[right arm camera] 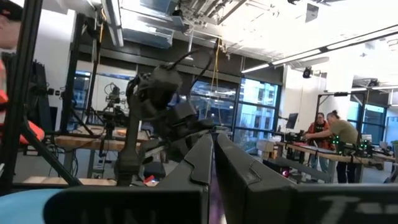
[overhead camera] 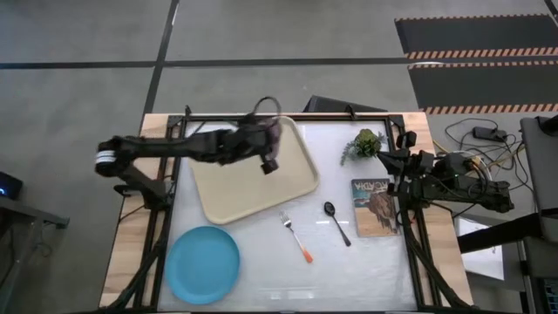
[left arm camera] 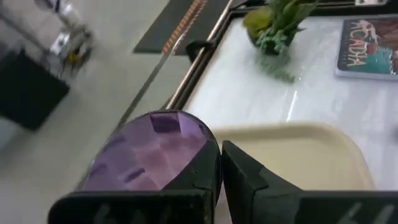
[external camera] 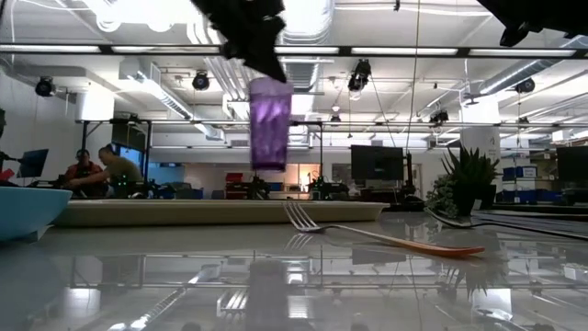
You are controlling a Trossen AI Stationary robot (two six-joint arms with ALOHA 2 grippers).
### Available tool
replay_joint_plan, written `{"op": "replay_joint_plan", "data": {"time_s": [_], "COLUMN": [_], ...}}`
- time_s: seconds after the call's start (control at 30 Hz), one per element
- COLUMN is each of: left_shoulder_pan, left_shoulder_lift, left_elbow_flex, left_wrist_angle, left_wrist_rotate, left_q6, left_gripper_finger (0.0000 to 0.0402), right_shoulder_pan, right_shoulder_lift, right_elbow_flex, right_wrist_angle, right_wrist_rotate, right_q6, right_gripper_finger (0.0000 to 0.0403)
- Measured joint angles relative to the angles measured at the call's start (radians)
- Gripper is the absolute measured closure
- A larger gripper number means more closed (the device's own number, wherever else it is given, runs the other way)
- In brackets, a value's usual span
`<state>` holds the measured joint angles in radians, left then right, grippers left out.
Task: Pick and place plate/cup/fork/spoon on tray
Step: Put the purple cup on the gray tray
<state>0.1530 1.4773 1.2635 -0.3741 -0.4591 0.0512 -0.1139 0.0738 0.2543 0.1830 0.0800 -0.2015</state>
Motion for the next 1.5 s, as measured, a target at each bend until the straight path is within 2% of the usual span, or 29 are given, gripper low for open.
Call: {"op": "replay_joint_plan", "data": {"time_s": [0.17,0.3,0.43,0.6,0.73,1.0,1.27,1.5], "left_shoulder_pan": [-0.006,-0.004,-0.003,0.003,0.022,0.056,0.062,0.079], "left_shoulder_lift": [-0.174,-0.300,-0.390,-0.449,-0.457,-0.391,-0.302,-0.275], "left_elbow_flex": [-0.220,-0.342,-0.415,-0.457,-0.480,-0.484,-0.476,-0.477], "left_wrist_angle": [-0.008,-0.010,-0.015,-0.101,-0.124,-0.178,-0.140,-0.123], "left_wrist_rotate": [-0.091,-0.163,-0.236,-0.340,-0.343,-0.341,-0.336,-0.344], "left_q6": [-0.189,-0.283,-0.309,-0.352,-0.363,-0.385,-0.358,-0.386], "left_gripper_finger": [0.0401,0.0402,0.0401,0.0401,0.0401,0.0401,0.0401,0.0401], "right_shoulder_pan": [0.000,0.000,0.000,0.000,0.000,0.000,0.000,0.000], "right_shoulder_lift": [0.000,0.000,0.000,0.000,0.000,0.000,0.000,0.000], "right_elbow_flex": [0.000,0.000,0.000,0.000,0.000,0.000,0.000,0.000], "right_wrist_angle": [0.001,0.001,0.001,0.001,0.001,0.001,0.001,0.000], "right_wrist_rotate": [0.000,0.000,0.000,0.000,0.000,0.000,0.000,0.000], "right_q6": [0.000,0.008,0.009,0.011,0.011,0.011,0.011,0.011], "right_gripper_finger": [0.0394,0.0394,0.0394,0.0394,0.0394,0.0394,0.0394,0.0394]}}
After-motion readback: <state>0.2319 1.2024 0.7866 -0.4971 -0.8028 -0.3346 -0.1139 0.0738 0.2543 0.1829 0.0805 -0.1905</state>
